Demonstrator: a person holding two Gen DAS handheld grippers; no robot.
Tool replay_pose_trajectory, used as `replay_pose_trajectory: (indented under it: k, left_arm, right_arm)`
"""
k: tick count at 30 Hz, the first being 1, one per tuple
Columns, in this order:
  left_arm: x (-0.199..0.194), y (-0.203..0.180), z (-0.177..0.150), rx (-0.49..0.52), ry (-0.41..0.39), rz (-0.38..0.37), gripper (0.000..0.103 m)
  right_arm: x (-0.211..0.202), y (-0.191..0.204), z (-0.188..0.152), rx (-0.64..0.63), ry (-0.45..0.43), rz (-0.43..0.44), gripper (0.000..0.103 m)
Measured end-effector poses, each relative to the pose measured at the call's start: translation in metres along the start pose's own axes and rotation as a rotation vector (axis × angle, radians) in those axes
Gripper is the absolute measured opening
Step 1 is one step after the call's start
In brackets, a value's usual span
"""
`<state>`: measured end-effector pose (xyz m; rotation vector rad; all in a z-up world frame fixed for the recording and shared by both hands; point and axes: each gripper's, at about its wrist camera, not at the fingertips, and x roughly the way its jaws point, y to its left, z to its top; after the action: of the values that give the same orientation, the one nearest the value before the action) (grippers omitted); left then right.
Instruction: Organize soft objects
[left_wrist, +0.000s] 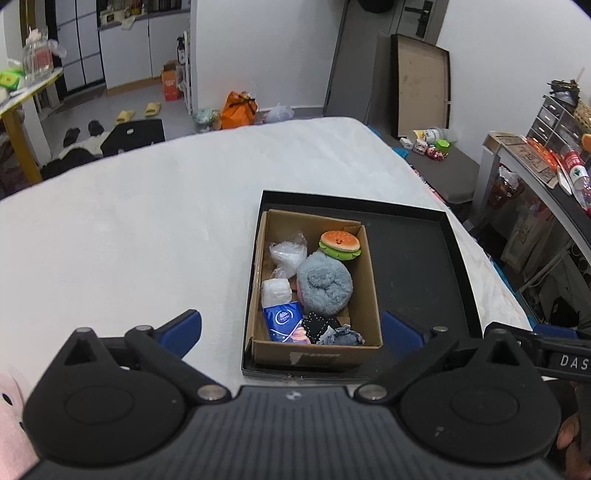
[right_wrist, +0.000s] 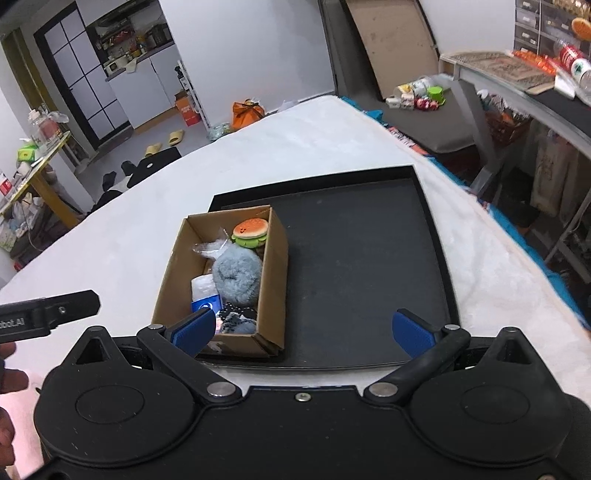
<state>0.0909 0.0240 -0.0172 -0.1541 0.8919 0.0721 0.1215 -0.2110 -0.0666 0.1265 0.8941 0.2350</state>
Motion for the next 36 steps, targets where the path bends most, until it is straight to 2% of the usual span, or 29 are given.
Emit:
replay_pose_trajectory:
  k: [6,20,36]
  left_arm:
    - [-0.021,-0.006,-0.007,0.017,-0.041,0.012,0.103]
    - [-0.060,-0.008,-0.022,0.024,-0.087,-0.029,0.103]
    - [-0.099,-0.010,-0.024,0.055,-0.145,-0.026,0.103]
  right_arm:
    - [-0.017,0.001,-0.003,-0.011,-0.023,-0.003,0.103]
    - [-0.060,0.008,-0.012,-0.026,-0.078,-0.027,0.103]
    - [-0.097,0.022,-0.013,-0.057,-0.152,-0.024,0.103]
